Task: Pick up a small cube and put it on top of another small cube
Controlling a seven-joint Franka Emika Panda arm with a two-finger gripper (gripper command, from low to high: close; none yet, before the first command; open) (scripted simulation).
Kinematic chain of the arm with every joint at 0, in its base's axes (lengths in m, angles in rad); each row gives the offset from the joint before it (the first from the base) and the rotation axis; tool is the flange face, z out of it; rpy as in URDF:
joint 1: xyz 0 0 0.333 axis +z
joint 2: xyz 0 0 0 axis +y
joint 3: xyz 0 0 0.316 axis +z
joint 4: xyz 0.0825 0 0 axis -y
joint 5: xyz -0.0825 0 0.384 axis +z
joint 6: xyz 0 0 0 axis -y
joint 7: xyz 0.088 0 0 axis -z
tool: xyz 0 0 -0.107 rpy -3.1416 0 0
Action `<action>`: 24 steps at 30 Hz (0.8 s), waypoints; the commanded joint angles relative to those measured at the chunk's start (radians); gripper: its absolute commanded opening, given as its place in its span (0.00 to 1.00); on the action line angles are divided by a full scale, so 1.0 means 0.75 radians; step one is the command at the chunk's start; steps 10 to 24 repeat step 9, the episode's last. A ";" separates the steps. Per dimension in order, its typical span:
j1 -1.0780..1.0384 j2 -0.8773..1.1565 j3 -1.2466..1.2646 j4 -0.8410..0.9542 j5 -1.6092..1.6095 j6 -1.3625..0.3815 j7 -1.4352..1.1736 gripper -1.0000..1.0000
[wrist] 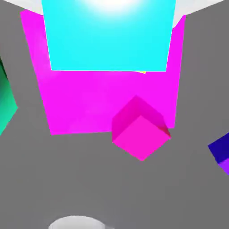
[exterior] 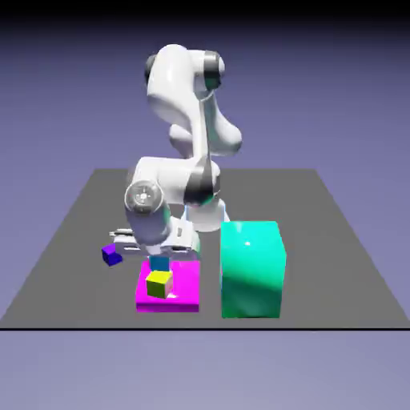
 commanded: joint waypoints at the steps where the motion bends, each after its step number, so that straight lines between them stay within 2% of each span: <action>1: 0.000 0.000 0.000 0.000 0.003 0.000 0.000 0.00; 6: -0.017 0.029 -0.013 -0.193 -0.020 0.221 0.020 0.00; 7: -0.017 0.029 -0.013 -0.193 -0.020 0.221 0.020 1.00; 9: -0.012 0.022 -0.010 -0.145 -0.014 0.166 0.015 1.00; 24: -0.012 0.022 -0.010 -0.145 -0.014 0.166 0.015 1.00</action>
